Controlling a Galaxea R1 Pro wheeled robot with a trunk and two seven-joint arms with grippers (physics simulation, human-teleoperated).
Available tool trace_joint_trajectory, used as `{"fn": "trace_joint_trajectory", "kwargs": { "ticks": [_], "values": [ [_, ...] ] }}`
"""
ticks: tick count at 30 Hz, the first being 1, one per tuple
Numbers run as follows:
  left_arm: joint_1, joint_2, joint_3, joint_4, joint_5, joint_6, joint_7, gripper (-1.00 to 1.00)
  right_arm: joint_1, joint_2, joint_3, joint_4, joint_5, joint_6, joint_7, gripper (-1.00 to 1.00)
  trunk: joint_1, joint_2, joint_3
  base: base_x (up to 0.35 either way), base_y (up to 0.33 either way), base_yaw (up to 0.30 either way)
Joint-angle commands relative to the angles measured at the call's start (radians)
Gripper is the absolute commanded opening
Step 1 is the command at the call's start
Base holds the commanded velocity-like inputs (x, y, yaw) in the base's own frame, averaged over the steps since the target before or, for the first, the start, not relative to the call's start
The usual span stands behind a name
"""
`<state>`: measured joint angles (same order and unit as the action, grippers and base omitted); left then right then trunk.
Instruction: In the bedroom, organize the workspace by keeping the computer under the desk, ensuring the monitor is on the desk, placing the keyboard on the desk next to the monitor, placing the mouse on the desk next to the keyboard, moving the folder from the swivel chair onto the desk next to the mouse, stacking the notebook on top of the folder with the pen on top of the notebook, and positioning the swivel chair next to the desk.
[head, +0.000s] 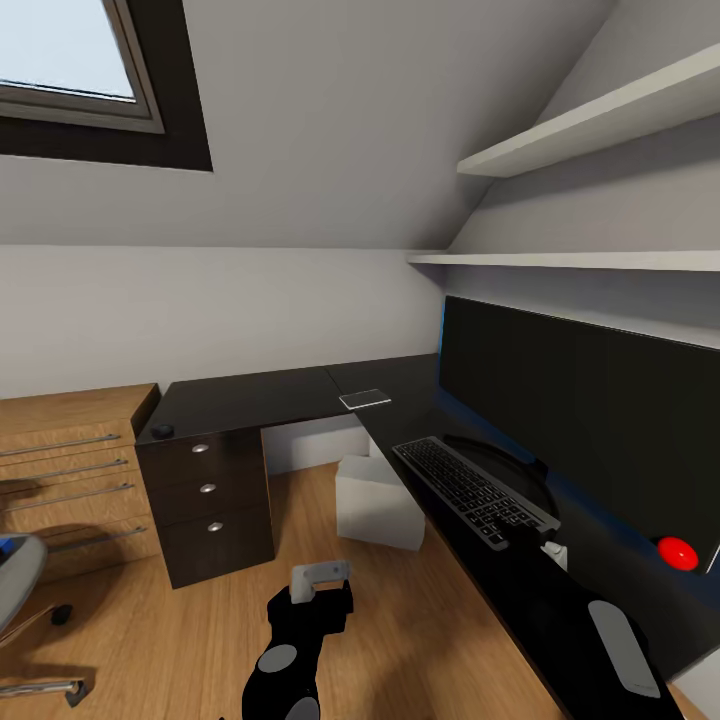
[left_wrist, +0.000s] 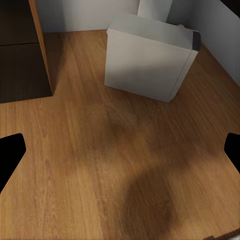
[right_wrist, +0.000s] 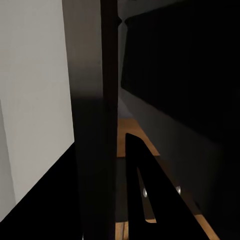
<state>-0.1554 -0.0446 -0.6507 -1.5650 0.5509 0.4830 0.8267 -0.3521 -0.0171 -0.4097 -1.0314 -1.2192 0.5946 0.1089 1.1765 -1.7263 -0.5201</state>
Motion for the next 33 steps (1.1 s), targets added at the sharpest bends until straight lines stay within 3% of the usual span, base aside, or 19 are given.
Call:
{"fn": "trace_joint_trajectory", "kwargs": {
  "ticks": [1,33],
  "values": [
    [-0.001,0.000,-0.001,-0.001,0.006,0.003,0.008,1.00,-0.001,0.000,-0.003,0.002,0.021,0.005,0.003,-1.00,0.000,-0.001,-0.001,0.084,0.000,0.000],
    [-0.001,0.000,-0.001,-0.001,0.005,0.003,0.008,1.00,-0.001,0.000,-0.001,-0.001,0.022,0.007,0.002,-1.00,0.000,-0.001,-0.001,0.012,0.000,0.000]
  ]
}}
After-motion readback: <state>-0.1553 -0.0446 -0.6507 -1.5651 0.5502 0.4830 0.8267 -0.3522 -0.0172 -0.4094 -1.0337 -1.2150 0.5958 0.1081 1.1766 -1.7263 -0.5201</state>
